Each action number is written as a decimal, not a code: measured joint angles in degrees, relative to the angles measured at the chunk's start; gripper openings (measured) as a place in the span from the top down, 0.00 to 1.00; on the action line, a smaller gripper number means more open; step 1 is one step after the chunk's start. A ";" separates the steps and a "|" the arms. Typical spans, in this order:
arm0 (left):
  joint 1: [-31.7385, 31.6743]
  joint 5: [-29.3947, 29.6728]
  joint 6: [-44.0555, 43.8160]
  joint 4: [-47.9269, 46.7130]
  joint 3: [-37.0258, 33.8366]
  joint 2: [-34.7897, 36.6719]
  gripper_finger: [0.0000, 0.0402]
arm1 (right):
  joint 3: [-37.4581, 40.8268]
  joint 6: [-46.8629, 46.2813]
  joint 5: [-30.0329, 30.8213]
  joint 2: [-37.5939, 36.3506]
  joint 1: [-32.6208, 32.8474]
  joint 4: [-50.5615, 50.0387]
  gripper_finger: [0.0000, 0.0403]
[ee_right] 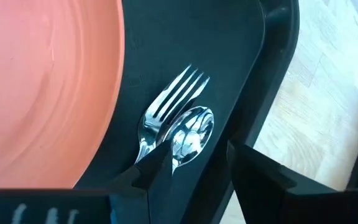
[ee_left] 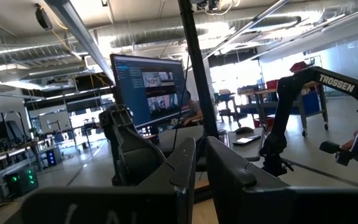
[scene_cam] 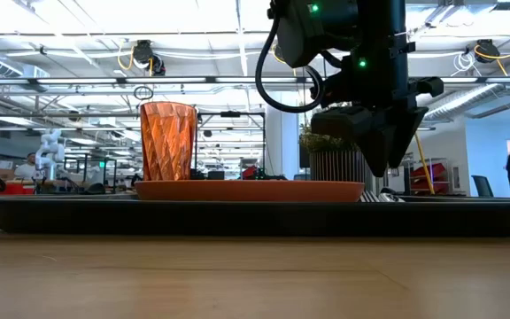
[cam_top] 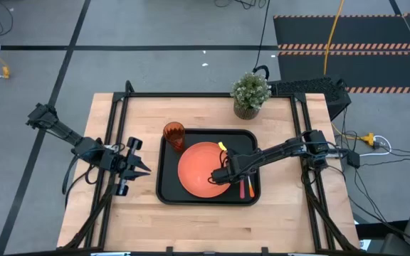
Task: Pick and place plate/cup/fork/spoon on tray
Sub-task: Put the orange spoon on the black serving tray
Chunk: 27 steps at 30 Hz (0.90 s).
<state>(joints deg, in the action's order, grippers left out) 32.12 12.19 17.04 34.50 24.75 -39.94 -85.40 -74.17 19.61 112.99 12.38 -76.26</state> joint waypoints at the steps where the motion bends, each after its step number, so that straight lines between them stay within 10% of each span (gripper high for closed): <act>1: 0.02 0.00 0.00 0.00 0.00 0.02 0.90 | 0.53 0.01 -0.04 -0.02 0.01 0.61 0.63; 27: 0.01 0.00 0.20 -0.07 0.02 0.02 0.90 | 11.56 1.40 3.09 -2.51 0.82 14.07 0.64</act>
<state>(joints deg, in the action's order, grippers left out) 32.13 12.19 17.23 34.44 24.77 -39.92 -73.84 -72.77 22.70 110.48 13.19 -62.19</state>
